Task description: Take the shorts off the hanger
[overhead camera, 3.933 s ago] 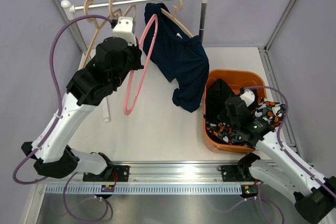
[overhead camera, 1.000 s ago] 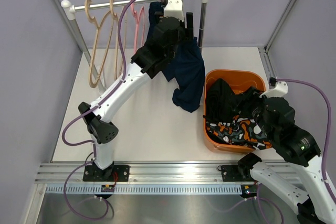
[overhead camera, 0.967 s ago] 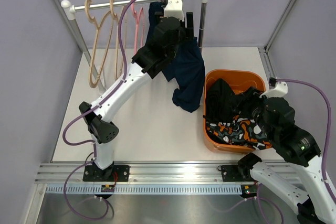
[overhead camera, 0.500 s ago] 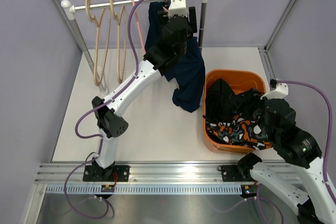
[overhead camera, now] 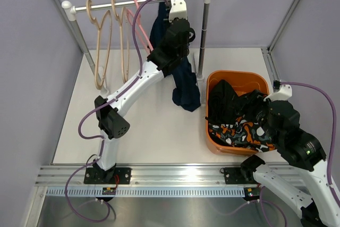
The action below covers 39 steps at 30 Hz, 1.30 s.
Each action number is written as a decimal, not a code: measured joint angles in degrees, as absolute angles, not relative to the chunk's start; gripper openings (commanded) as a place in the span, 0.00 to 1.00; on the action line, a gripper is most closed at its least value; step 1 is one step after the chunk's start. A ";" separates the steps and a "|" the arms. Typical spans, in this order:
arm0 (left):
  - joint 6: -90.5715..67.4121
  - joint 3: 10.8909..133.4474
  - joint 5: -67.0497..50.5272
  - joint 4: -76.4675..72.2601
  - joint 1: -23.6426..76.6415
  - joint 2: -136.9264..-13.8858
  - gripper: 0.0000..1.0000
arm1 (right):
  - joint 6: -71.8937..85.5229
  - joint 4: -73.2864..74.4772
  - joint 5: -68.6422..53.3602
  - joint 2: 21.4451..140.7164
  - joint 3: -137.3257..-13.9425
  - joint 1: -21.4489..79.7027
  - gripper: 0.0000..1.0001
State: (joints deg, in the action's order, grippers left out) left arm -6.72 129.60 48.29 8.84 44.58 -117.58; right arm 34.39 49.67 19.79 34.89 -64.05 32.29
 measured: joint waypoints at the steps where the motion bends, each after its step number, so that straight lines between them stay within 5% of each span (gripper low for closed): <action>1: -6.81 128.90 48.25 8.93 44.47 -117.03 0.09 | 34.39 49.65 19.79 34.89 -64.05 32.29 0.64; 4: -6.28 127.70 47.16 10.24 43.92 -115.59 0.00 | 34.39 49.63 19.55 34.87 -64.05 32.29 0.64; 29: -2.17 128.44 30.81 32.03 43.05 -99.74 0.00 | 33.54 47.66 18.85 38.22 -63.88 32.29 0.65; 39: -3.88 121.23 21.82 45.95 44.66 -90.52 0.00 | 32.80 44.03 13.69 49.63 -71.22 32.58 0.65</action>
